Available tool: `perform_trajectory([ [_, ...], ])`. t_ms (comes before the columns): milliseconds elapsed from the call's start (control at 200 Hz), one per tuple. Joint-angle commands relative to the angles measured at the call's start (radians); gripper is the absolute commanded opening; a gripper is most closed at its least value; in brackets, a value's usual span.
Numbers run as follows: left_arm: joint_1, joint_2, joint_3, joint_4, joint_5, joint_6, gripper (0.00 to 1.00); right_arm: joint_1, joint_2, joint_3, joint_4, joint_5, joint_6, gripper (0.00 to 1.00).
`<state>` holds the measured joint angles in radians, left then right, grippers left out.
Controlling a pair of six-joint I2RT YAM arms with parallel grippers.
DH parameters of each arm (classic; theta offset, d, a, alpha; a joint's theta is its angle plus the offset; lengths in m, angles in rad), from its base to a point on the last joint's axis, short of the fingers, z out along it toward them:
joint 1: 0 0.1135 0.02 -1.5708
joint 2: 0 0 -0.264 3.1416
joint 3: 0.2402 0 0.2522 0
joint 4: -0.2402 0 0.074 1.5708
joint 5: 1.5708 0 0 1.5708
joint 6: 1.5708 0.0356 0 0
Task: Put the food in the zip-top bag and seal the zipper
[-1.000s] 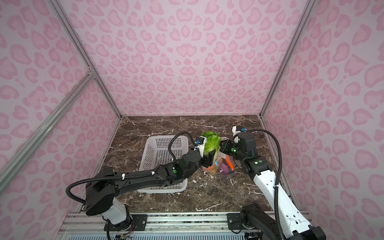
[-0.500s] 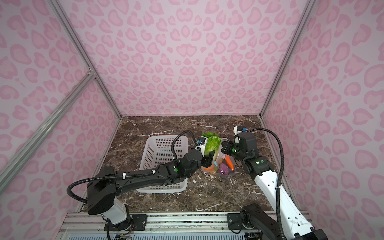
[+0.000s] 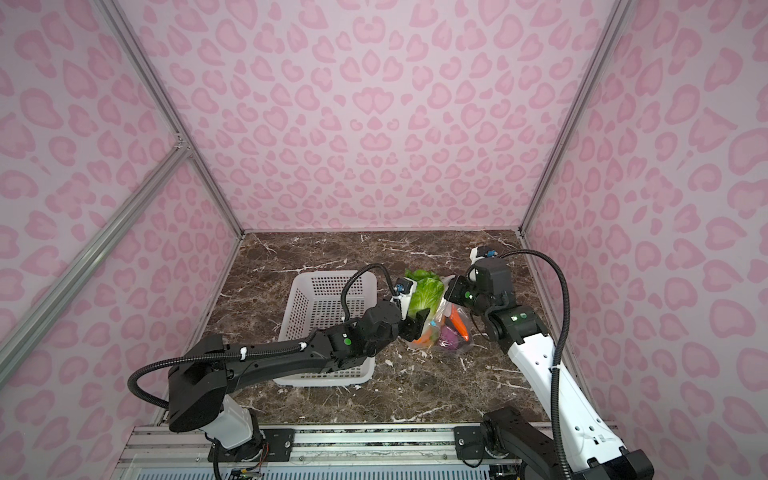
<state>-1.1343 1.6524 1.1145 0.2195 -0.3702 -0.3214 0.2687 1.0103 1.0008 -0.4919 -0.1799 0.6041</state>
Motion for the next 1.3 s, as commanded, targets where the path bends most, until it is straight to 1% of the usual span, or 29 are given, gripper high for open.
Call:
perform_trajectory([
  [0,-0.001,0.002,0.03,-0.104,0.028,0.025,0.71,0.005,-0.031,-0.013,0.125,0.005,-0.003,0.0],
  [135,0.001,0.04,0.112,-0.212,-0.027,0.005,0.72,0.015,-0.057,-0.027,0.157,-0.061,0.014,0.0],
  [190,0.003,0.062,0.16,-0.273,-0.066,-0.013,0.74,0.022,-0.056,-0.032,0.148,-0.069,0.019,0.0],
  [255,0.01,0.082,0.201,-0.313,-0.077,-0.031,0.75,0.026,-0.053,-0.047,0.137,-0.068,0.024,0.0],
  [455,0.042,0.095,0.225,-0.309,-0.092,-0.094,0.77,0.022,-0.058,-0.117,0.134,-0.011,0.083,0.0],
  [540,0.071,0.098,0.225,-0.316,-0.092,-0.123,0.74,0.019,-0.062,-0.139,0.167,-0.028,0.102,0.0],
  [605,0.095,0.092,0.214,-0.315,-0.079,-0.138,0.72,0.019,-0.052,-0.135,0.187,-0.064,0.11,0.0],
  [705,0.115,0.061,0.177,-0.309,-0.087,-0.139,0.7,0.039,-0.022,-0.1,0.195,-0.104,0.114,0.0],
  [860,0.123,-0.02,0.123,-0.3,-0.118,-0.116,0.69,0.138,0.03,-0.034,0.209,-0.089,0.119,0.0],
  [1030,0.125,-0.108,0.11,-0.336,-0.162,-0.056,0.68,0.223,0.09,0.046,0.249,-0.092,0.148,0.0],
  [1185,0.127,-0.184,0.11,-0.363,-0.193,-0.013,0.69,0.242,0.102,0.088,0.286,-0.11,0.166,0.0],
  [1295,0.129,-0.22,0.118,-0.372,-0.174,0.01,0.7,0.239,0.09,0.084,0.304,-0.11,0.161,0.0],
])
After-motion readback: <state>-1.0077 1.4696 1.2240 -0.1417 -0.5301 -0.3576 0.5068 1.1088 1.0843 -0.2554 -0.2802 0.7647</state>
